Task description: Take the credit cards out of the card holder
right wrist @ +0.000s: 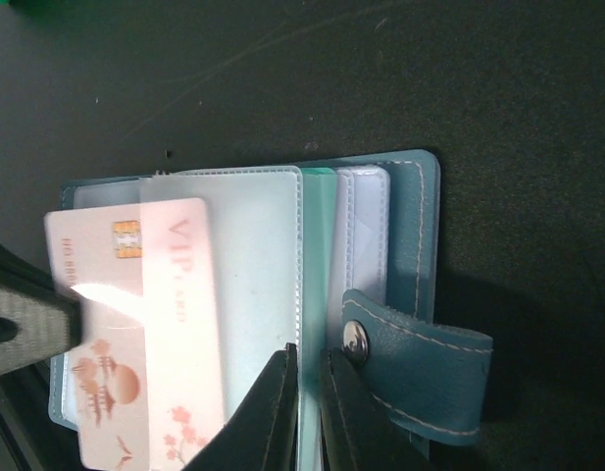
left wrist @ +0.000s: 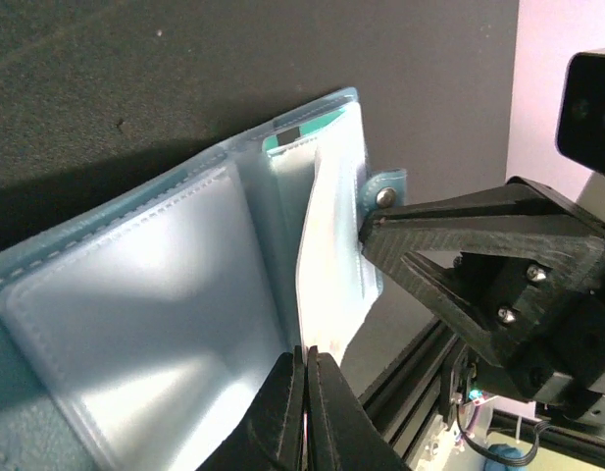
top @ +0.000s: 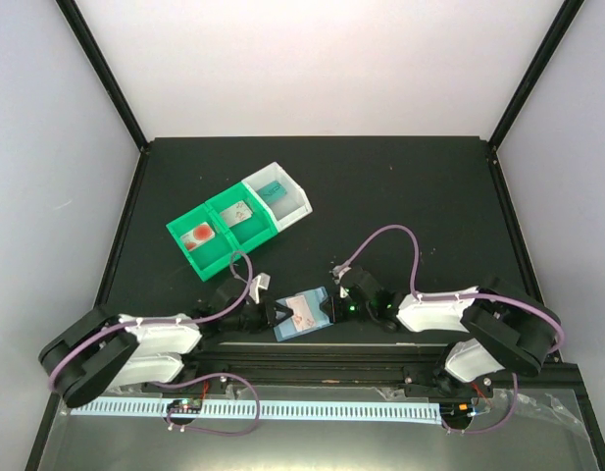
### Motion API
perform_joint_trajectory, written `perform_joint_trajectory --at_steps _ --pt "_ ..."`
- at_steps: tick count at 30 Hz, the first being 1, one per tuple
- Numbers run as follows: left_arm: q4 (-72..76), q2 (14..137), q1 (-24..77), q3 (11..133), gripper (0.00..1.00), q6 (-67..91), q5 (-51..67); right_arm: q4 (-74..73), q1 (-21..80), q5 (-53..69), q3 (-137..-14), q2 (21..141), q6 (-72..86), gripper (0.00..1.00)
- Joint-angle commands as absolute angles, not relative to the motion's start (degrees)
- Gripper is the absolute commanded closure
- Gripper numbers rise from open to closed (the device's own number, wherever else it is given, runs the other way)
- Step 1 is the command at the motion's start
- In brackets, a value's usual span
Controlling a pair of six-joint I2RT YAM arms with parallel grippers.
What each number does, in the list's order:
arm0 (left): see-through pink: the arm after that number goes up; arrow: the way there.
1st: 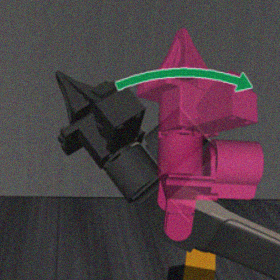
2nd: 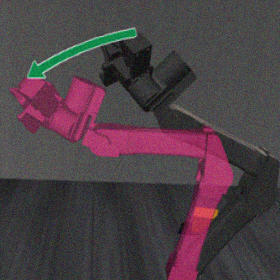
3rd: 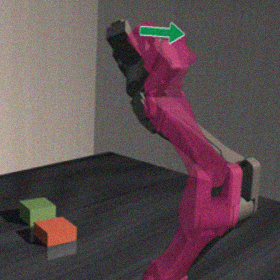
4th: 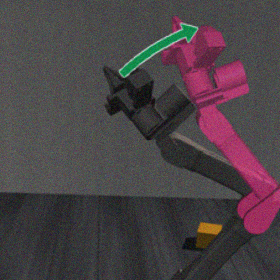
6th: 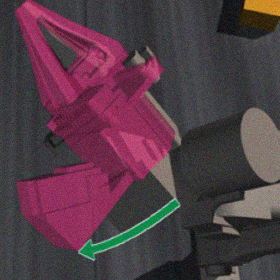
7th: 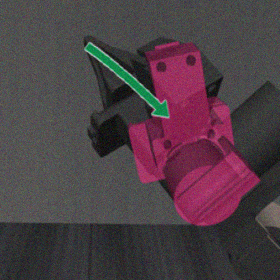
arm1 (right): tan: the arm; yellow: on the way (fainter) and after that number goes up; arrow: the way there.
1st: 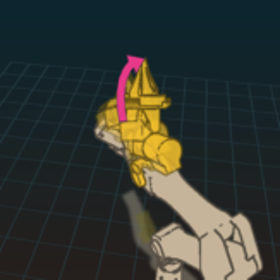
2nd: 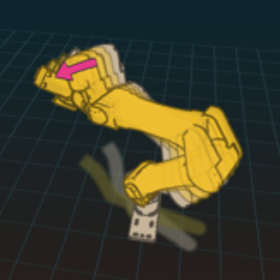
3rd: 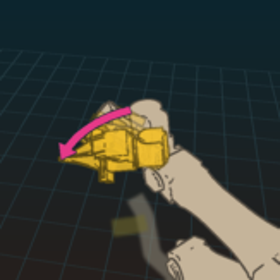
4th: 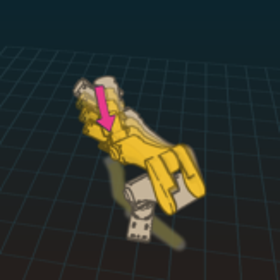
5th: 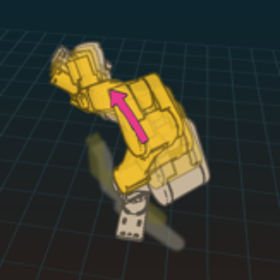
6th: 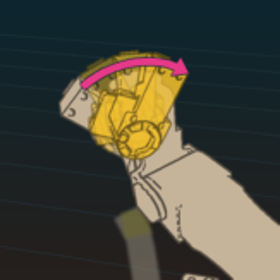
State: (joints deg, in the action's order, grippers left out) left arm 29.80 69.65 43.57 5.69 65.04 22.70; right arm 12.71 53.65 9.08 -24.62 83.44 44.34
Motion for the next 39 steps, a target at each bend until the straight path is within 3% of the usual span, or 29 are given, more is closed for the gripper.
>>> perform_joint_trajectory --at_steps 1,8,17,21,27,34,39 --pt "17.6 63.0 43.2 6.3 0.99 63.4 19.9 6.8 53.8 6.2 -22.8 82.4 44.7 0.89" --pt "2.6 46.9 43.2 7.8 0.99 62.2 13.9 3.8 53.7 8.1 -24.0 78.2 42.7 0.89" --pt "-9.9 29.8 43.2 13.6 0.98 53.8 12.8 -8.2 53.6 15.3 -28.8 64.8 29.0 0.77" --pt "-12.2 27.8 43.2 17.3 0.98 48.8 16.9 -16.8 53.5 15.9 -32.8 58.7 24.5 0.73" --pt "-10.5 28.7 43.2 21.2 0.98 45.4 26.7 -25.5 53.4 21.3 -38.8 52.0 21.3 0.57" --pt "-3.4 32.9 43.3 22.8 0.98 43.1 40.2 -28.3 52.5 31.2 -42.6 50.4 21.3 0.48" --pt "-1.4 32.1 43.4 22.4 0.98 42.3 41.4 -29.7 52.2 34.3 -44.9 50.4 21.5 0.42"
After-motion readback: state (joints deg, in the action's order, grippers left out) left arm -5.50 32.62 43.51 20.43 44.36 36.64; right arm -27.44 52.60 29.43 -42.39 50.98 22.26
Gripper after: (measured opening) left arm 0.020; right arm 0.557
